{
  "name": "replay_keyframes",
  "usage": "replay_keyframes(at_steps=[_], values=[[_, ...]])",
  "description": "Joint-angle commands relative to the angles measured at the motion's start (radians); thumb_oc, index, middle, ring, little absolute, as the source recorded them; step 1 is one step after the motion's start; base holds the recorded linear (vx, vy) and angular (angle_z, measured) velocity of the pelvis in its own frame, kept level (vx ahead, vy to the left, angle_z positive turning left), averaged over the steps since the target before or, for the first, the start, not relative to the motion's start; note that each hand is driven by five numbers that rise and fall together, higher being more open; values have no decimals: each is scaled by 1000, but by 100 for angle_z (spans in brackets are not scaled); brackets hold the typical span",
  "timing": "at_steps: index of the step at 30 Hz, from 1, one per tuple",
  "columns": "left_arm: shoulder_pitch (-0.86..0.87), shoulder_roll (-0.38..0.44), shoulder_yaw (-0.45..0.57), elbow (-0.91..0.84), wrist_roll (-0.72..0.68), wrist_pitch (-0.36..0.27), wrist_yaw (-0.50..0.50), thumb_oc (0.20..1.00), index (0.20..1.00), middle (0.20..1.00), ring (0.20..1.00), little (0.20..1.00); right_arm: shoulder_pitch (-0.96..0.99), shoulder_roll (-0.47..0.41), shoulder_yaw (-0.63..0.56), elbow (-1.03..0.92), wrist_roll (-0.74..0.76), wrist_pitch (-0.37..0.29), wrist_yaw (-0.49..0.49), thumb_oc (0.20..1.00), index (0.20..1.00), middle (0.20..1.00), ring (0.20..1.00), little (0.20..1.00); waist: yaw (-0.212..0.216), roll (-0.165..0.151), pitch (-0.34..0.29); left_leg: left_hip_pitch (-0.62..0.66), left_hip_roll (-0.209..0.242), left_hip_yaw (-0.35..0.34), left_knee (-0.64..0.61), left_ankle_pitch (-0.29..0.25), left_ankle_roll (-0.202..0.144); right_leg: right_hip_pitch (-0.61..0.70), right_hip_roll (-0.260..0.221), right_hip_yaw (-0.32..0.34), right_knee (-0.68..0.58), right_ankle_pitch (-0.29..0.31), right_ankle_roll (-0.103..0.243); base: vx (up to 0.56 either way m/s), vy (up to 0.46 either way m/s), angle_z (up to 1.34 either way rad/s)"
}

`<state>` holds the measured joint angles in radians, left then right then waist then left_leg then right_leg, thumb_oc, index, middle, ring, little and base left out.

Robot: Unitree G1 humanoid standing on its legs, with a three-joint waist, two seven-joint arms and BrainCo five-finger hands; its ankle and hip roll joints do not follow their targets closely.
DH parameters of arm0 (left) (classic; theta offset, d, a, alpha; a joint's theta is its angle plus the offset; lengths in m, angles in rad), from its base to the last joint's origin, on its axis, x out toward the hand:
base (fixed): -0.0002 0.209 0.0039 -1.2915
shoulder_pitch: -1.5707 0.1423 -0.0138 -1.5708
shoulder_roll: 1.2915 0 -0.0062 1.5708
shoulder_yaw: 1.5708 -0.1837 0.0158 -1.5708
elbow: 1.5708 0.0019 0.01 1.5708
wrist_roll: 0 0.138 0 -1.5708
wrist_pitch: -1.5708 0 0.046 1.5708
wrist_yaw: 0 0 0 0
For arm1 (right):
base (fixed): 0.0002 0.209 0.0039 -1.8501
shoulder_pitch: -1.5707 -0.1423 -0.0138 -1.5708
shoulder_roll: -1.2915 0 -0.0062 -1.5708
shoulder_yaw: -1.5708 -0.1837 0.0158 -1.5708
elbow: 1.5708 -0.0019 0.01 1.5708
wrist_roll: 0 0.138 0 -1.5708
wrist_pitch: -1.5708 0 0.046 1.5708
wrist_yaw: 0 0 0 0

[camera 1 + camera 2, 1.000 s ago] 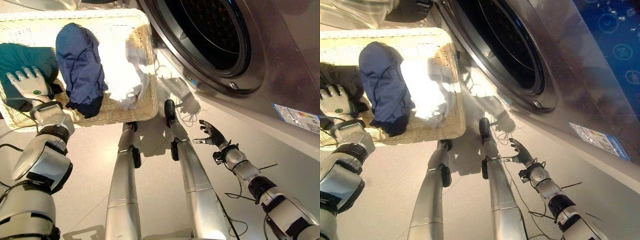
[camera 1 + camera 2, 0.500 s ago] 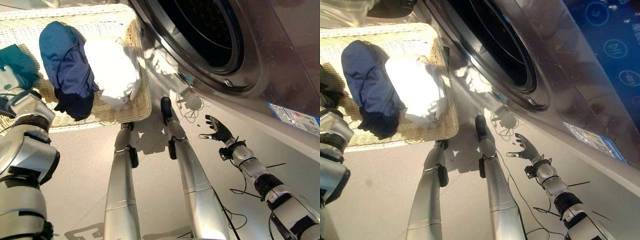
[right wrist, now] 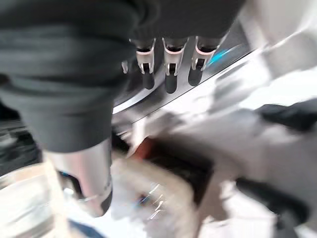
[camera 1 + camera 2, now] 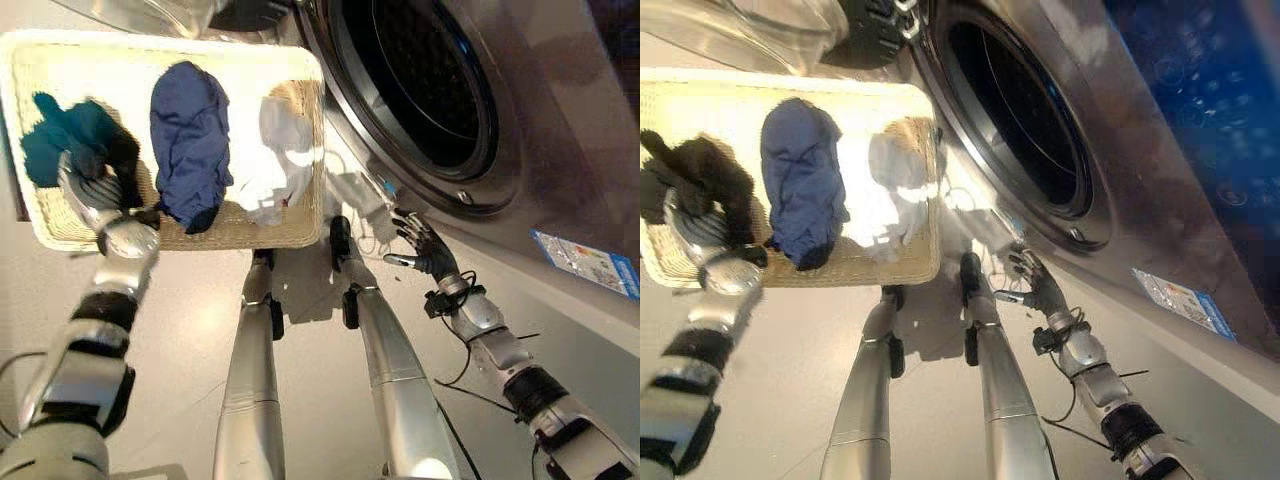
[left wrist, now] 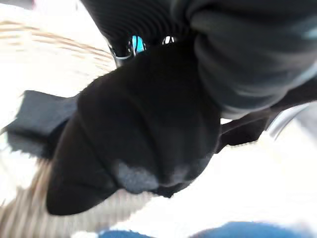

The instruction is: Put the clothes into the washing machine.

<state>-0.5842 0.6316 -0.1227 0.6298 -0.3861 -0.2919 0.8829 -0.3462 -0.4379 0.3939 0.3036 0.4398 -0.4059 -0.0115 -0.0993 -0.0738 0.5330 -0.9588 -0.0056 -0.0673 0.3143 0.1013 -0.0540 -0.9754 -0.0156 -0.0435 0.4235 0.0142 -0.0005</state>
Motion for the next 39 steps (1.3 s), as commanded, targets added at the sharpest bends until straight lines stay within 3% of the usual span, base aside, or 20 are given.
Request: replay_keyframes(at_steps=[1, 3, 4, 6, 7, 8, 9, 10, 11, 13, 20, 23, 25, 31, 37, 39], values=[[93, -69, 67, -131, 147, -230, 100, 200, 200, 200, 200, 200, 47, 41, -25, -165, -120, -54, -27, 1000, 1000, 1000, 1000, 1000, 47, 16, -13, 54, -79, 34, 45, -55, 59, 71, 38, 29, -159, 130, 64, -36, -133, 9], [143, -93, 64, -283, 225, -277, 25, 200, 200, 200, 200, 200, 22, 61, -27, -217, -185, -34, -40, 1000, 1000, 1000, 1000, 1000, 74, 27, -13, 103, -83, 21, 18, -47, 63, 118, 38, 29, -151, 110, 61, -41, -170, 15], [151, -98, 59, -326, 231, -271, -13, 200, 200, 200, 200, 200, 8, 64, -28, -224, -206, -22, -47, 1000, 1000, 1000, 1000, 1000, 82, 30, -13, 119, -85, 17, 10, -45, 64, 133, 38, 26, -147, 102, 60, -35, -183, 24], [169, -109, 29, -441, 173, -284, -224, 200, 200, 200, 200, 200, -38, 64, -23, -258, -275, 20, -64, 1000, 1000, 1000, 1000, 1000, 103, 42, -13, 159, -86, 8, -18, -35, 66, 173, 36, 17, -136, 81, 56, -27, -162, 24], [178, -127, -1, -511, 85, -264, -448, 200, 200, 200, 200, 200, -77, 63, -19, -275, -316, 48, -62, 1000, 1000, 1000, 1000, 1000, 118, 51, -13, 191, -87, 5, -44, -25, 66, 207, 32, 7, -134, 67, 54, -18, -157, 17], [180, -134, -26, -543, 23, -248, -585, 200, 200, 200, 200, 200, -102, 63, -19, -280, -342, 59, -49, 1000, 1000, 1000, 1000, 1000, 125, 58, -13, 209, -85, 4, -64, -15, 66, 226, 30, -1, -129, 58, 53, -19, -148, 12], [180, -139, -51, -575, -38, -223, -691, 200, 200, 200, 200, 200, -124, 53, -20, -292, -346, 76, -34, 1000, 1000, 1000, 1000, 1000, 129, 64, -13, 220, -84, 5, -77, -8, 65, 239, 30, -7, -126, 50, 51, -12, -69, 5], [180, -139, -51, -575, -38, -223, -691, 200, 200, 200, 200, 200, -124, 53, -20, -292, -346, 76, -34, 1000, 1000, 1000, 1000, 1000, 129, 64, -13, 220, -84, 5, -77, -8, 65, 239, 30, -7, -126, 50, 51, -27, -93, 10], [178, -148, -110, -639, -163, -149, -942, 200, 200, 200, 200, 200, -171, 23, -17, -315, -325, 108, 18, 1000, 1000, 1000, 1000, 1000, 137, 81, -13, 251, -83, 7, -108, 8, 62, 273, 25, -21, -125, 35, 46, -38, -83, 12], [158, -134, -171, -669, -281, -60, -1126, 200, 200, 200, 200, 200, -217, -14, -13, -342, -232, 158, 75, 1000, 1000, 1000, 1000, 1000, 135, 99, -13, 275, -84, 9, -120, 16, 59, 299, 20, -31, -125, 24, 39, -35, -65, 13], [108, -127, -289, -703, -531, 82, -1441, 200, 200, 200, 200, 200, -254, -42, 72, -389, -131, 250, 188, 1000, 1000, 1000, 1000, 1000, 111, 106, -13, 289, -75, 16, -113, 19, 51, 319, 15, -36, -134, 19, 27, -20, -36, 1], [80, -133, -344, -712, -595, 126, -1487, 200, 200, 200, 200, 200, -271, -48, 114, -388, -79, 256, 176, 1000, 1000, 1000, 1000, 1000, 105, 106, -13, 288, -68, 17, -118, 23, 50, 319, 19, -31, -131, 14, 21, -15, -54, -8], [57, -141, -389, -704, -654, 152, -1505, 200, 200, 200, 200, 200, -276, -37, 143, -378, -21, 223, 156, 1000, 1000, 1000, 1000, 1000, 98, 107, -13, 291, -61, 18, -129, 30, 49, 320, 27, -25, -121, 4, 15, -11, -74, -7], [68, -159, -416, -703, -669, 162, -1486, 200, 200, 200, 200, 200, -261, -15, 167, -395, 51, 213, 174, 1000, 1000, 1000, 1000, 1000, 94, 107, -13, 298, -51, 31, -152, 43, 43, 333, 31, -31, -134, 2, 12, -10, -43, -5], [85, -137, -414, -678, -682, 116, -1508, 200, 200, 200, 200, 200, -248, -37, 205, -408, 88, 309, 272, 1000, 1000, 1000, 1000, 1000, 96, 104, -13, 290, -47, 35, -150, 50, 34, 332, 30, -40, -139, 1, 7, -8, -41, -9], [88, -122, -417, -678, -694, 101, -1564, 200, 200, 200, 200, 200, -257, -75, 245, -392, 73, 382, 369, 1000, 1000, 1000, 1000, 1000, 100, 101, -13, 280, -41, 39, -150, 56, 30, 328, 30, -44, -142, 2, 3, -19, -50, -1]])
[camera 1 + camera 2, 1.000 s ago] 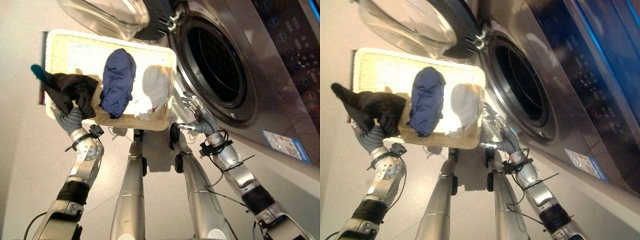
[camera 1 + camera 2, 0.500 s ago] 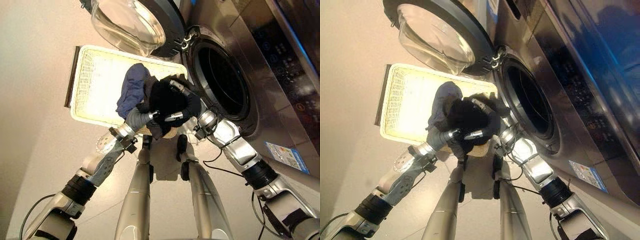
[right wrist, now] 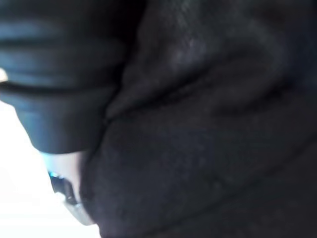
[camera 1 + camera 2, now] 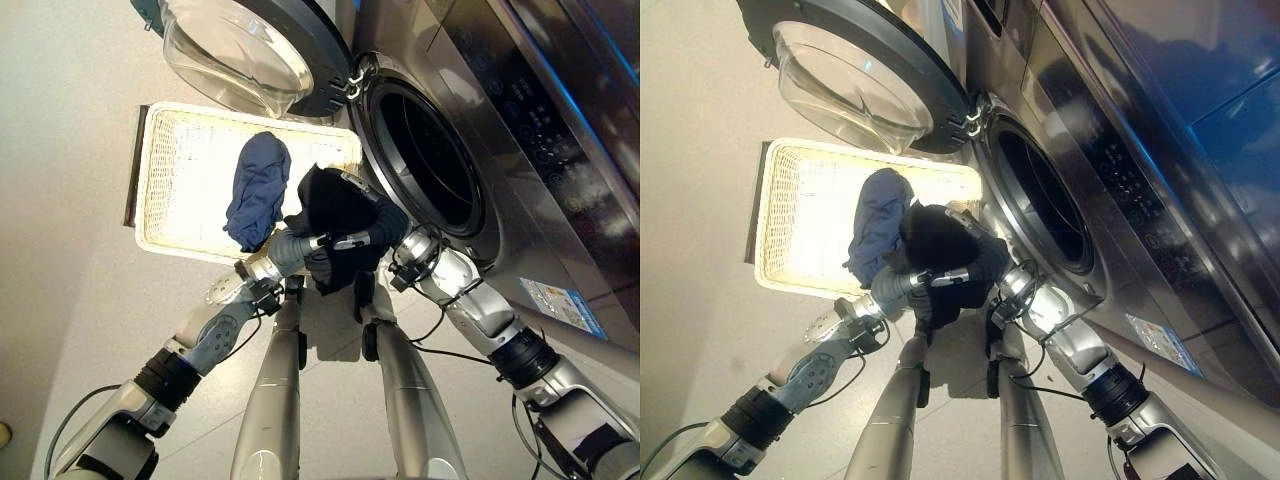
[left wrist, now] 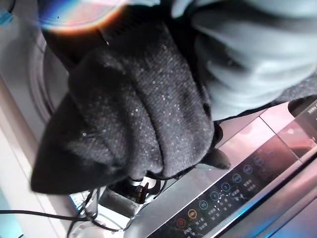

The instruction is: Put the clothes into the washing machine.

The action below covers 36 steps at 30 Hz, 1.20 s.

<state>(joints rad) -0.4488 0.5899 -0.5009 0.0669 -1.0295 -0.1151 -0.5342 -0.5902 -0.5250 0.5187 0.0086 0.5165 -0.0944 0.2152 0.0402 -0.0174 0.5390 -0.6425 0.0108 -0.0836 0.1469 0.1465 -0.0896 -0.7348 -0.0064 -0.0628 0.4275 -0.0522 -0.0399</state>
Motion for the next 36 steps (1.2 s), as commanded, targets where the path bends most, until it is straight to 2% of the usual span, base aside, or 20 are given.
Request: replay_keyframes(at_steps=[1, 2, 3, 5, 9, 13, 14, 19, 25, 28, 30, 31, 35, 36], values=[[-49, -75, -40, -116, -51, -77, -152, 200, 200, 200, 200, 200, -17, 4, 125, -94, -7, 79, 160, 1000, 1000, 1000, 1000, 1000, -38, 43, -19, -37, -57, 55, 17, 11, 66, 88, 21, -26, -147, 68, 42, -20, -61, -2], [-61, -52, -48, -119, -45, -87, -171, 200, 200, 200, 200, 200, -33, -32, 154, -81, -37, 107, 229, 1000, 1000, 1000, 1000, 1000, -35, 41, -19, -38, -54, 54, 13, 15, 63, 90, 21, -30, -151, 69, 40, -10, -41, -2], [-62, -50, -49, -119, -46, -88, -172, 200, 200, 200, 200, 200, -35, -37, 157, -80, -37, 105, 232, 1000, 1000, 1000, 1000, 1000, -35, 41, -19, -39, -54, 54, 13, 15, 63, 90, 21, -30, -151, 69, 40, -7, -58, -2], [-85, -11, -65, -125, -46, -94, -193, 200, 200, 200, 200, 200, -66, -95, 207, -61, -65, 146, 317, 1000, 1000, 1000, 1000, 1000, -29, 39, -19, -36, -50, 50, 8, 22, 60, 93, 23, -32, -152, 71, 38, 4, -42, 0], [-115, 25, -89, -125, -29, -100, -216, 200, 200, 200, 200, 200, -97, -148, 263, -8, -80, 171, 390, 1000, 1000, 1000, 1000, 1000, -25, 35, -19, -35, -52, 42, 9, 25, 59, 91, 24, -32, -152, 77, 35, 1, -18, 0], [-136, 51, -109, -132, -15, -100, -228, 200, 200, 200, 200, 200, -111, -173, 298, 35, -51, 182, 383, 1000, 1000, 1000, 1000, 1000, -21, 32, -19, -30, -55, 33, 10, 25, 59, 93, 24, -32, -154, 83, 33, 0, 0, 0], [-147, 53, -116, -138, -12, -95, -226, 200, 200, 200, 200, 200, -110, -168, 295, 60, -2, 189, 340, 1000, 1000, 1000, 1000, 1000, -21, 33, -19, -25, -57, 32, 8, 24, 59, 95, 23, -32, -157, 87, 33, 0, 0, 0], [-154, 44, -105, -143, -18, -80, -236, 200, 200, 200, 200, 200, -94, -130, 237, 124, 108, 188, 277, 1000, 1000, 1000, 1000, 1000, -23, 33, -19, -16, -59, 41, 4, 22, 61, 100, 19, -36, -166, 94, 35, 0, 0, 0], [-154, 27, -87, -138, -17, -70, -261, 200, 200, 200, 200, 200, -60, -75, 170, 172, 126, 201, 294, 1000, 1000, 1000, 1000, 1000, -29, 34, -19, -7, -63, 58, -8, 21, 64, 106, 15, -43, -182, 103, 39, -15, 33, -8], [-160, 10, -84, -131, 0, -66, -284, 200, 200, 200, 200, 200, -69, -74, 179, 196, 23, 239, 366, 1000, 1000, 1000, 1000, 1000, -31, 39, -19, -3, -67, 60, -18, 24, 68, 106, 14, -40, -188, 109, 39, -18, 20, -7], [-167, 17, -87, -126, 2, -66, -297, 200, 200, 200, 200, 200, -87, -92, 198, 215, -54, 274, 471, 1000, 1000, 1000, 1000, 1000, -29, 41, -19, -4, -69, 57, -20, 26, 70, 104, 14, -37, -191, 112, 38, 0, 0, 0], [-171, 22, -92, -120, 3, -65, -309, 200, 200, 200, 200, 200, -98, -117, 233, 227, -98, 298, 559, 1000, 1000, 1000, 1000, 1000, -27, 44, -19, -2, -71, 49, -23, 28, 72, 104, 15, -30, -192, 113, 37, 0, 0, 0], [-184, 32, -118, -112, 24, -71, -304, 200, 200, 200, 200, 200, -124, -156, 316, 254, -141, 316, 712, 1000, 1000, 1000, 1000, 1000, -21, 45, -19, 5, -78, 35, -27, 29, 76, 104, 20, -20, -191, 116, 34, 1, -2, 1], [-194, 35, -129, -110, 38, -73, -290, 200, 200, 200, 200, 200, -138, -164, 351, 264, -149, 327, 776, 1000, 1000, 1000, 1000, 1000, -18, 45, -19, 6, -82, 28, -26, 29, 78, 103, 21, -16, -190, 118, 33, 3, -3, 4]])
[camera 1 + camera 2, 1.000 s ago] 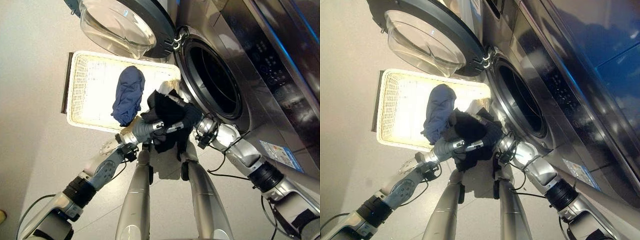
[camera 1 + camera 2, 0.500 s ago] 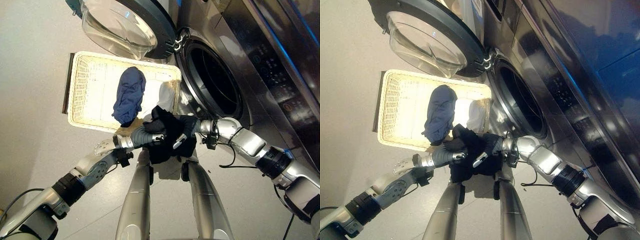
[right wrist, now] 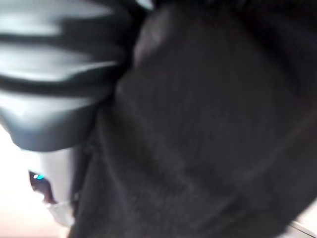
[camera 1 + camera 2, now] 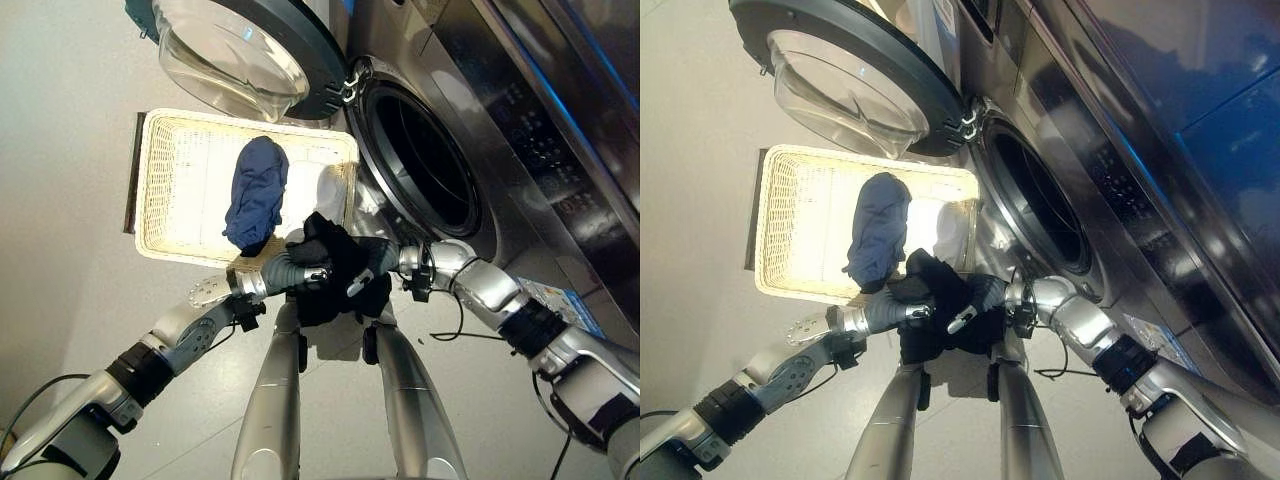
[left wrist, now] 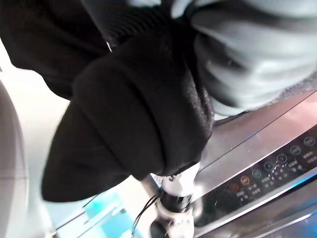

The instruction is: Put the clothes into the washing machine.

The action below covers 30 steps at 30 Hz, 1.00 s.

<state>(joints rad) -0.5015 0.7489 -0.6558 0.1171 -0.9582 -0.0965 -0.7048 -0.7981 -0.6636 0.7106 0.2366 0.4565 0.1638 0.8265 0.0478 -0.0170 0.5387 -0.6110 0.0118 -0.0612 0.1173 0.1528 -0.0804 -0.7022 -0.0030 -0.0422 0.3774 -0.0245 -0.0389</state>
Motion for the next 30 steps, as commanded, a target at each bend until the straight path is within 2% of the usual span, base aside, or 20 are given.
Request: replay_keyframes(at_steps=[1, 2, 3, 5, 11, 20, 22, 23, 26, 28, 30], values=[[-142, -123, 25, -159, -33, -92, -118, 200, 200, 200, 200, 200, 70, -26, 162, 36, -87, 70, 167, 1000, 1000, 1000, 1000, 1000, -25, 45, -19, -25, -83, 5, 4, 23, 69, 70, 18, -37, -140, 91, 32, 5, 0, 4], [-150, -118, 18, -155, -27, -92, -109, 200, 200, 200, 200, 200, 61, -36, 188, 38, -77, 77, 208, 771, 771, 771, 771, 771, -23, 45, -19, -23, -87, -2, 4, 23, 70, 69, 19, -33, -139, 93, 32, 0, 0, 0], [-153, -116, 16, -154, -24, -92, -105, 200, 200, 200, 200, 200, 57, -38, 195, 36, -72, 79, 219, 501, 501, 501, 501, 501, -23, 44, -19, -22, -88, -4, 5, 23, 71, 69, 19, -32, -140, 94, 32, 0, 0, 0], [-163, -106, 6, -151, -13, -105, -68, 200, 200, 200, 200, 200, 52, -43, 224, 18, -32, 100, 245, 200, 200, 200, 200, 200, -20, 41, -19, -19, -92, -10, 7, 22, 72, 72, 20, -27, -143, 97, 31, 0, 0, 0], [-173, -86, 25, -146, 18, -144, -1, 200, 200, 200, 200, 200, 60, -59, 226, 12, -36, 115, 262, 200, 200, 200, 200, 200, -20, 40, -19, -20, -99, -13, 9, 22, 76, 68, 23, -23, -146, 102, 33, 0, 0, 0], [-152, -87, 68, -156, -5, -168, 67, 200, 200, 200, 200, 200, 108, -56, 182, 14, 28, 79, 201, 200, 200, 200, 200, 200, -20, 38, -19, -20, -100, -7, 7, 22, 77, 69, 25, -27, -148, 103, 35, 0, 0, 0], [-146, -88, 73, -156, 3, -167, 119, 200, 200, 200, 200, 200, 127, -42, 160, 14, 61, 76, 180, 200, 200, 200, 200, 200, -20, 36, -19, -20, -100, -4, 6, 21, 77, 69, 24, -32, -151, 104, 37, 0, 0, 0], [-134, -94, 79, -152, 19, -165, 178, 1000, 1000, 1000, 1000, 1000, 140, -29, 142, 11, 90, 72, 153, 200, 200, 200, 200, 200, -21, 37, -19, -20, -100, -1, 5, 21, 77, 69, 24, -36, -152, 106, 38, 0, 0, 0], [-91, -107, 112, -124, 122, -170, 347, 1000, 1000, 1000, 1000, 1000, 190, 10, 69, 9, 143, 50, 91, 200, 200, 200, 200, 200, -21, 38, -19, -25, -103, 4, 5, 22, 79, 68, 21, -46, -157, 107, 41, 0, 0, 0], [-66, -106, 134, -98, 259, -159, 536, 1000, 1000, 1000, 1000, 1000, 213, 27, 32, 10, 184, 29, 45, 200, 200, 200, 200, 200, -19, 41, -19, -29, -106, 3, 9, 21, 80, 68, 20, -52, -157, 105, 43, 0, 0, 0], [-51, -96, 156, -49, 473, -145, 738, 1000, 1000, 1000, 1000, 1000, 239, 52, -19, 15, 204, 16, -5, 200, 200, 200, 200, 200, -18, 44, -19, -36, -110, 1, 11, 23, 82, 65, 21, -56, -156, 102, 45, 0, 0, 0]])
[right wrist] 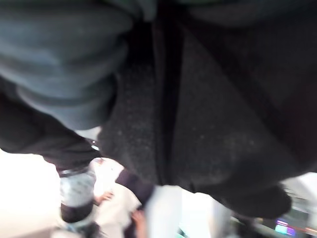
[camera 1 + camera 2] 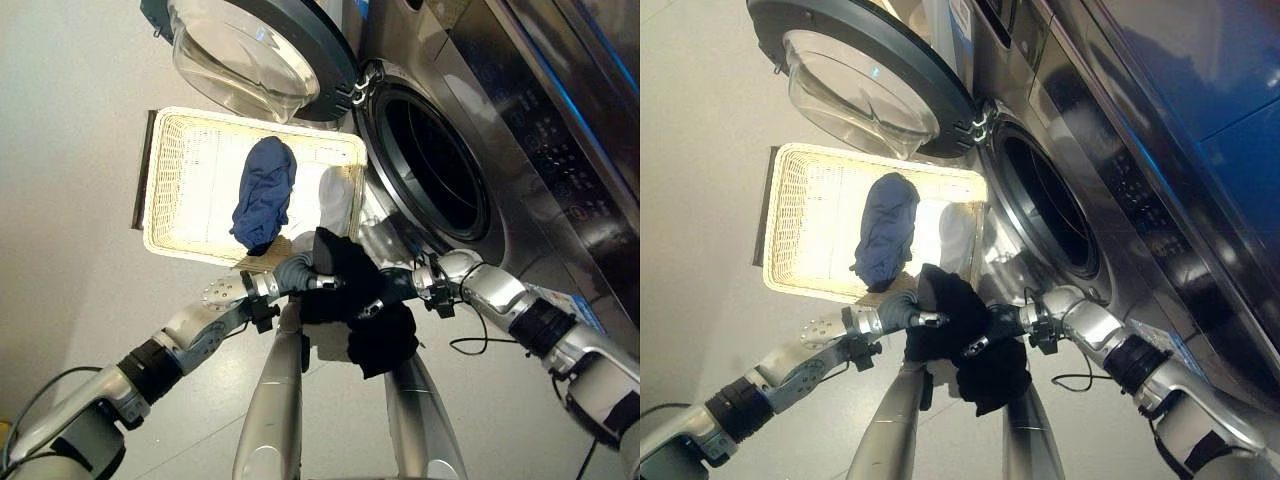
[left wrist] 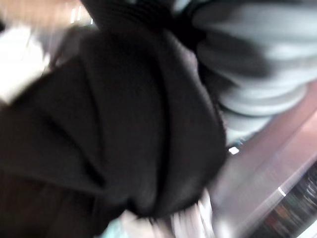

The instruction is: Put the clothes into the washing machine.

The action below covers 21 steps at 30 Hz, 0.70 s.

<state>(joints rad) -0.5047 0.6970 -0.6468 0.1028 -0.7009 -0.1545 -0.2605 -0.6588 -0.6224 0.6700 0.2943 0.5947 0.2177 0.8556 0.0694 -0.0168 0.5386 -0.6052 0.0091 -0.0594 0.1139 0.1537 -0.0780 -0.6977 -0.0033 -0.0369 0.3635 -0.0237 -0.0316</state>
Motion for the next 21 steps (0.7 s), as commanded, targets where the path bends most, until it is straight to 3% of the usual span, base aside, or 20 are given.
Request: replay_keyframes(at_steps=[1, 3, 4, 7, 9, 15, 21], values=[[-48, -24, 152, -4, 362, -63, 414, 1000, 1000, 1000, 1000, 1000, 110, 24, -6, -38, 83, -50, -75, 200, 200, 200, 200, 200, -38, 45, -19, -46, -110, -2, 16, 24, 80, 58, 21, -64, -141, 100, 38, 0, 0, 0], [-44, 14, 165, 39, 585, 23, 576, 1000, 1000, 1000, 1000, 1000, 125, 38, -56, -31, 107, -62, -129, 200, 200, 200, 200, 200, -36, 49, -19, -51, -112, -2, 16, 26, 81, 56, 19, -69, -142, 98, 39, 0, 0, 0], [-34, 57, 193, 72, 725, 122, 666, 1000, 1000, 1000, 1000, 1000, 136, 43, -101, -17, 141, -78, -193, 200, 200, 200, 200, 200, -32, 52, -19, -49, -113, 0, 14, 26, 81, 61, 15, -75, -145, 93, 41, -4, -19, 4], [-30, 110, 221, 122, 813, 209, 732, 1000, 1000, 1000, 1000, 1000, 132, 41, -152, 21, 183, -128, -288, 200, 200, 200, 200, 200, -28, 56, -19, -49, -109, 6, 13, 25, 78, 64, 10, -85, -144, 89, 42, 0, -16, 7], [-28, 126, 241, 156, 791, 240, 765, 1000, 1000, 1000, 1000, 1000, 124, 34, -189, 47, 215, -138, -343, 200, 200, 200, 200, 200, -27, 61, -19, -52, -105, 11, 15, 25, 74, 61, 7, -90, -139, 84, 41, 11, -6, 7], [-28, 95, 280, 289, 649, 233, 806, 1000, 1000, 1000, 1000, 1000, 80, 62, -247, 138, 231, -203, -494, 200, 200, 200, 200, 200, -22, 79, -19, -62, -99, 23, 27, 20, 67, 47, 0, -99, -115, 71, 40, 31, -1, 4], [-25, 28, 300, 387, 536, 161, 786, 1000, 1000, 1000, 1000, 1000, 3, 118, -340, 224, 458, -264, -619, 200, 200, 200, 200, 200, -10, 104, -19, -80, -102, 24, 45, 11, 65, 21, -9, -108, -80, 55, 38, 40, 15, 2]])
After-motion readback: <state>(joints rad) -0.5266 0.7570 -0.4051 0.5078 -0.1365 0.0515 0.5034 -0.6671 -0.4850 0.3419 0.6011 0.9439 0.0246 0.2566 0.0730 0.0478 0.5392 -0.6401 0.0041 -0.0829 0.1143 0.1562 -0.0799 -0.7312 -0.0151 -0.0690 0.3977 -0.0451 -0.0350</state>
